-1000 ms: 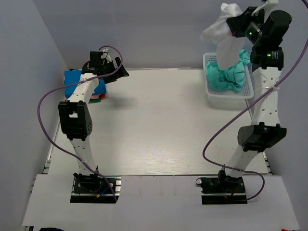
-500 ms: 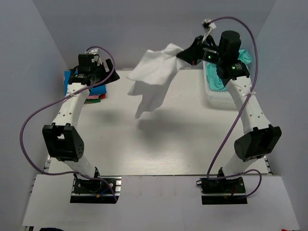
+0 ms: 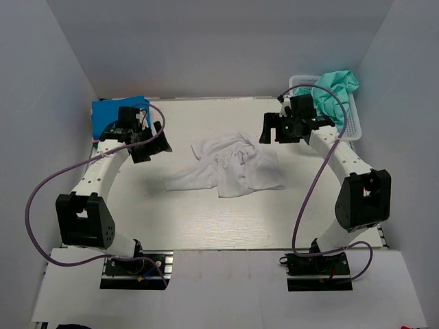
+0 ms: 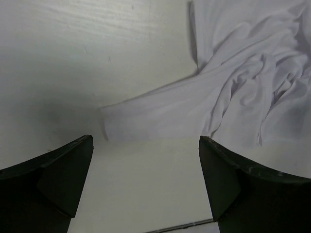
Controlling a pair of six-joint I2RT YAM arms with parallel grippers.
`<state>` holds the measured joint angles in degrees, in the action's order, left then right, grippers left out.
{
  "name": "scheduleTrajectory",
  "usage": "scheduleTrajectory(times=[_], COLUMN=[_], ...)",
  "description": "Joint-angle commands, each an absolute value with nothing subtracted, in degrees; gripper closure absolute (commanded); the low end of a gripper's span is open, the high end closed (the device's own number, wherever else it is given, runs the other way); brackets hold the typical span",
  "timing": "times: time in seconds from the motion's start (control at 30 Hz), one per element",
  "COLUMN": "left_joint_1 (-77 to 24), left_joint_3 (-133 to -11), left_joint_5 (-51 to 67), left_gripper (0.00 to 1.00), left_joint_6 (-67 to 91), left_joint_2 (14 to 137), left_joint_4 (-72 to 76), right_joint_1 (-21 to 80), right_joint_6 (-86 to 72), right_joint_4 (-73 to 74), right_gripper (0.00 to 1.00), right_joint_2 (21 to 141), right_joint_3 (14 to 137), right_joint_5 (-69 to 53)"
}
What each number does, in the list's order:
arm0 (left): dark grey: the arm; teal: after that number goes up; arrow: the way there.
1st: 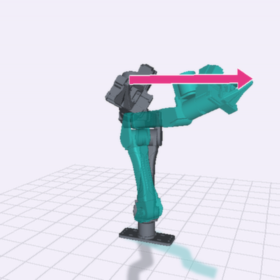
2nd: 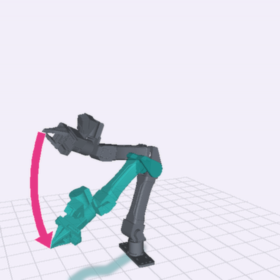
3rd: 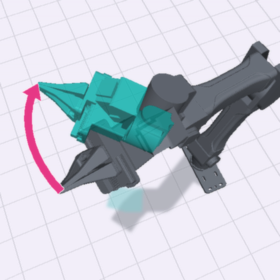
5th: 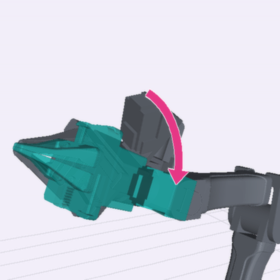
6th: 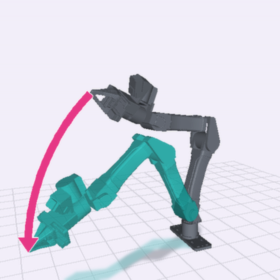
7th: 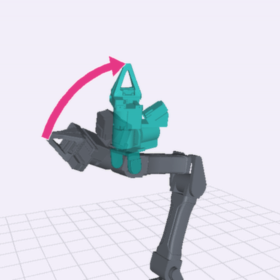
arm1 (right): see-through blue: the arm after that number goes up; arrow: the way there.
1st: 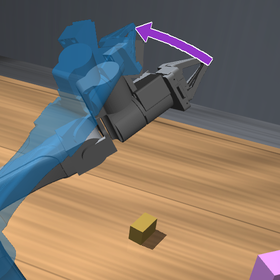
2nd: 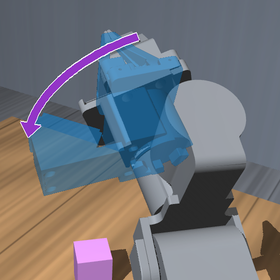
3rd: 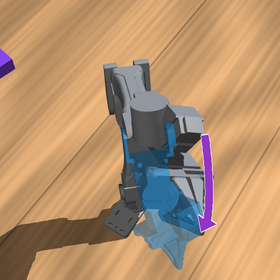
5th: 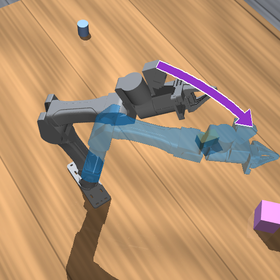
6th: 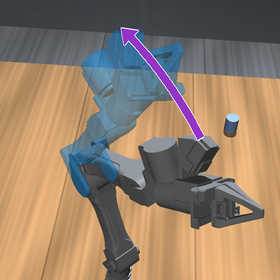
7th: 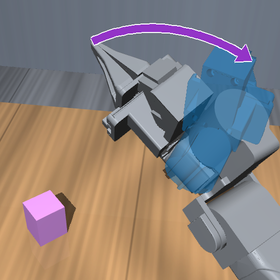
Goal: Fold and stack the t-shirts
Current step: Move the tshirt to the center of the board, then flatten out the tshirt
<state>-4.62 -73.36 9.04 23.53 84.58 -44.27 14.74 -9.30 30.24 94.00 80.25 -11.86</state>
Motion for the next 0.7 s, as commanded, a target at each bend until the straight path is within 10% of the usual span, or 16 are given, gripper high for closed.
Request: scheduleTrajectory(times=[0.0, 0.37, 0.67], left_joint_1=[-5.0, -4.0, -4.0], left_joint_3=[-68.3, -52.7, -52.7], left_joint_5=[17.0, 16.4, 14.3], left_gripper=[0.0, 0.0, 0.23], left_joint_6=[24.9, 39.1, 45.2], left_joint_2=[79.9, 78.7, 84.7], left_joint_4=[-47.1, -37.2, -27.8], right_joint_1=[17.5, 35.3, 46.6], right_joint_6=[-4.9, 6.7, 9.7], right_joint_4=[32.3, 31.7, 19.7], right_gripper=[0.1, 0.1, 0.11], right_joint_2=[89.9, 88.5, 95.6], right_joint_3=[76.8, 68.8, 67.4], right_joint_5=[-9.3, -11.2, -11.9])
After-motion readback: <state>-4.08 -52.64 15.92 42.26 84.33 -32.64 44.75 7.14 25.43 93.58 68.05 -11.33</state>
